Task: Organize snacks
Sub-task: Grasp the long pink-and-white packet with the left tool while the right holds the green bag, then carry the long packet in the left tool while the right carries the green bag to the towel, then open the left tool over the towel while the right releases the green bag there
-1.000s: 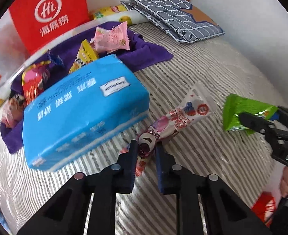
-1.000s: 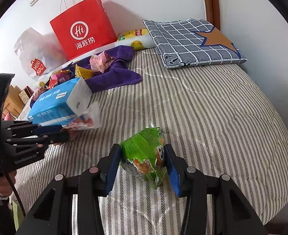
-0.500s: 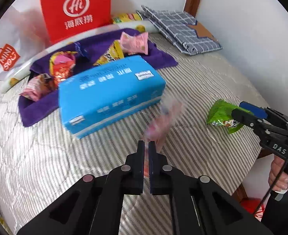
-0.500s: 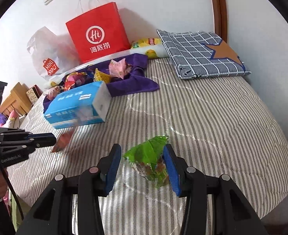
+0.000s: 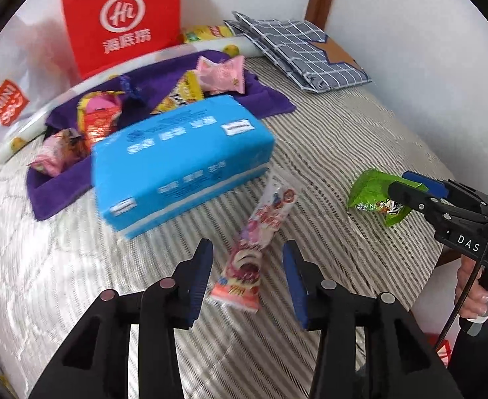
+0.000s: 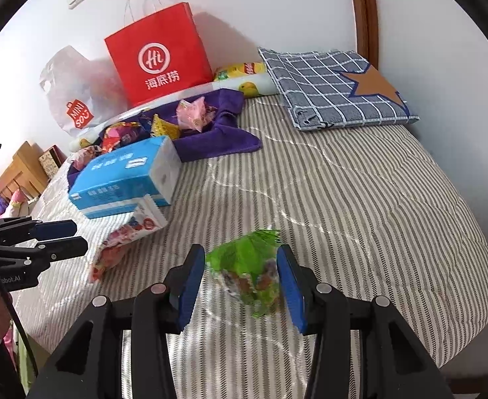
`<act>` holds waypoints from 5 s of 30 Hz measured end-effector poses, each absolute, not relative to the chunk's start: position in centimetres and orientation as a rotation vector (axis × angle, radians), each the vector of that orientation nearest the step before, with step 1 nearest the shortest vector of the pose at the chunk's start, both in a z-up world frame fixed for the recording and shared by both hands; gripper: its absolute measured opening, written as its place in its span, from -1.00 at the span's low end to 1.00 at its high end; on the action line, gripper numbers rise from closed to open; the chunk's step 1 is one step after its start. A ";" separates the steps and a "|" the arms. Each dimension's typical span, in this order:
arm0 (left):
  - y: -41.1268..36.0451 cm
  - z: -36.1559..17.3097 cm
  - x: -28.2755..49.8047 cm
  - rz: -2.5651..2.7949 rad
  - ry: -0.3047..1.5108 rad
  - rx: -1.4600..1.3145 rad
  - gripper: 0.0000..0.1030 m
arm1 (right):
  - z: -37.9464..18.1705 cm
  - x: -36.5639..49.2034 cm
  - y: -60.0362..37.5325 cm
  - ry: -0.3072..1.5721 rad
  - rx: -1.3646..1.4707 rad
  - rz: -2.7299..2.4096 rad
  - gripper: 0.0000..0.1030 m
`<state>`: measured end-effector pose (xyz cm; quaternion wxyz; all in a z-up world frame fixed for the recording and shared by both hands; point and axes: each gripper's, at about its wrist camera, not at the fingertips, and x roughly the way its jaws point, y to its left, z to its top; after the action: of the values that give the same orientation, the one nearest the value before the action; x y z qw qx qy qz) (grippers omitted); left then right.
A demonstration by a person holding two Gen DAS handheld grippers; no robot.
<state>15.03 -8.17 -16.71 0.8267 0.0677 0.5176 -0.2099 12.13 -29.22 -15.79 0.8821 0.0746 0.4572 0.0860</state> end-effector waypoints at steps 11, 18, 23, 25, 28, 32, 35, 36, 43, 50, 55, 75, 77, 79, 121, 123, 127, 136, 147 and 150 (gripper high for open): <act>-10.1 -20.7 17.5 -0.442 1.164 0.154 -0.17 | -18.1 13.4 -29.1 0.999 0.152 0.200 0.05; -10.3 -20.8 17.7 -0.448 1.142 0.175 -0.52 | -18.6 13.9 -28.3 1.007 0.139 0.224 -0.11; -9.3 -20.5 17.4 -0.470 1.153 0.140 -0.56 | -17.6 13.6 -28.3 0.987 0.144 0.215 -0.17; -9.1 -20.4 17.3 -0.477 1.160 0.122 -0.57 | -17.1 13.4 -28.3 0.974 0.140 0.216 -0.17; -8.4 -20.0 17.0 -0.477 1.158 0.097 -0.57 | -16.3 13.2 -27.9 0.956 0.129 0.212 -0.17; -7.2 -18.9 16.1 -0.472 1.138 0.068 -0.57 | -15.3 13.0 -27.2 0.938 0.130 0.214 -0.17; -6.1 -17.8 15.4 -0.467 1.116 0.048 -0.57 | -14.4 12.9 -26.4 0.922 0.117 0.224 -0.17; -5.9 -17.5 15.3 -0.464 1.111 0.044 -0.57 | -14.2 13.0 -26.1 0.918 0.113 0.228 -0.17; -3.2 -14.4 15.2 -0.429 1.077 -0.016 -0.57 | -11.7 13.8 -23.7 0.875 0.102 0.253 -0.17; -0.6 -11.4 17.2 -0.376 1.045 -0.068 -0.57 | -9.1 16.2 -21.6 0.830 0.096 0.275 -0.18; 0.6 -10.1 18.9 -0.349 1.027 -0.089 -0.57 | -7.9 18.4 -20.6 0.814 0.098 0.287 -0.20; 3.3 -8.7 26.0 -0.296 1.000 -0.117 -0.57 | -7.0 25.3 -19.2 0.789 0.078 0.311 -0.23; 3.7 -8.6 26.9 -0.283 1.000 -0.130 -0.57 | -6.8 26.0 -19.2 0.782 0.081 0.310 -0.23; 4.0 -8.5 27.7 -0.273 1.000 -0.141 -0.57 | -6.6 26.7 -19.2 0.776 0.084 0.309 -0.23; 2.3 -14.4 37.5 -0.261 1.115 -0.134 -0.57 | -12.2 37.2 -17.0 0.844 0.092 0.315 -0.23; 2.2 -14.8 37.9 -0.257 1.119 -0.132 -0.57 | -12.8 37.6 -16.8 0.851 0.089 0.313 -0.23; 1.9 -15.4 38.4 -0.263 1.127 -0.122 -0.56 | -13.6 38.2 -16.6 0.869 0.096 0.316 -0.23; 1.1 -16.3 38.7 -0.275 1.139 -0.104 -0.56 | -14.9 38.8 -16.1 0.902 0.066 0.312 -0.21; 1.1 -14.8 37.9 -0.242 1.110 -0.107 0.13 | -12.9 37.3 -17.7 0.875 0.091 0.272 0.14; 1.2 -13.9 36.9 -0.235 1.108 -0.102 0.15 | -11.6 36.3 -18.0 0.863 0.094 0.259 0.21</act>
<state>36.88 1.15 -13.93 0.8425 -0.0484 0.5248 -0.1113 36.30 -17.98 -11.63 0.8992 0.0456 0.4167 0.1251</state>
